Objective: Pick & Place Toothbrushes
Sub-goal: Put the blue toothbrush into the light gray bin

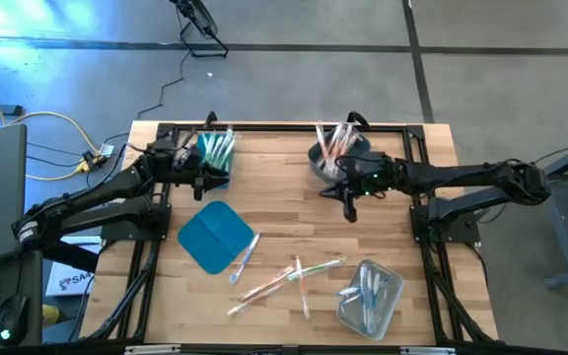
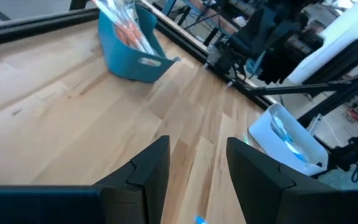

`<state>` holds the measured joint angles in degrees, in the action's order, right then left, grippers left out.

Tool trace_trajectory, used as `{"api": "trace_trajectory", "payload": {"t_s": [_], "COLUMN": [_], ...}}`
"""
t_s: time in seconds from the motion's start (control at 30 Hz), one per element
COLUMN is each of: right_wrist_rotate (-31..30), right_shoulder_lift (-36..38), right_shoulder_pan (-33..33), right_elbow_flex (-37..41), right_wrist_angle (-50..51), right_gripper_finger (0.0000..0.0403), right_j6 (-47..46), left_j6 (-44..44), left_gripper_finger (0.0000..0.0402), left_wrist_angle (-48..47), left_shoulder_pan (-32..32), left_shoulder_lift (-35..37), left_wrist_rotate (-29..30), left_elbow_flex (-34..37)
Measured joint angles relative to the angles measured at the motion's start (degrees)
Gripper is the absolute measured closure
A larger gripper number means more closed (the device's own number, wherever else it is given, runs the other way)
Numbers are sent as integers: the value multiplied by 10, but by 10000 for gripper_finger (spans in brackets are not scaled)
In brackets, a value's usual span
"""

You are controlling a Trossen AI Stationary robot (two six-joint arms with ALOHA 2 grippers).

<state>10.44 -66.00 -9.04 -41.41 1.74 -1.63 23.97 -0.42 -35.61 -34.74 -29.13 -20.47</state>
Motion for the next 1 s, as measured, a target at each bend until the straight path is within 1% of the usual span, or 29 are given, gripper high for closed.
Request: {"api": "trace_trajectory", "payload": {"t_s": [0.1, 0.2, 0.33, 0.47, 0.53, 0.63, 0.73, 0.9, 1.0], "right_wrist_rotate": [2, 3, 0, 0, 0, 1, 1, 8, 45], "right_shoulder_lift": [29, 52, 61, 61, 61, 61, 61, 61, 61], "right_shoulder_pan": [0, 0, 0, 0, 0, -4, -10, -25, -34], "right_elbow_flex": [0, 0, 0, 0, 0, 0, 0, 0, 4], "right_wrist_angle": [28, 81, 131, 122, 103, 54, 22, 27, 27], "right_gripper_finger": [400, 399, 400, 399, 400, 399, 399, 400, 399], "right_j6": [7, 19, 8, 21, 45, 75, 95, 103, 103], "left_j6": [19, 30, 54, 100, 137, 197, 239, 273, 274], "left_gripper_finger": [245, 245, 245, 245, 245, 245, 245, 245, 245], "left_wrist_angle": [-1, -1, -2, -6, -10, -10, 1, 12, 9], "left_shoulder_pan": [59, 126, 219, 306, 345, 400, 453, 522, 546], "left_shoulder_lift": [0, 0, 0, 0, -5, -19, -45, -98, -130], "left_wrist_rotate": [67, 126, 200, 263, 279, 288, 323, 385, 403], "left_elbow_flex": [0, 0, 0, 0, 0, 0, 0, -18, -36]}}
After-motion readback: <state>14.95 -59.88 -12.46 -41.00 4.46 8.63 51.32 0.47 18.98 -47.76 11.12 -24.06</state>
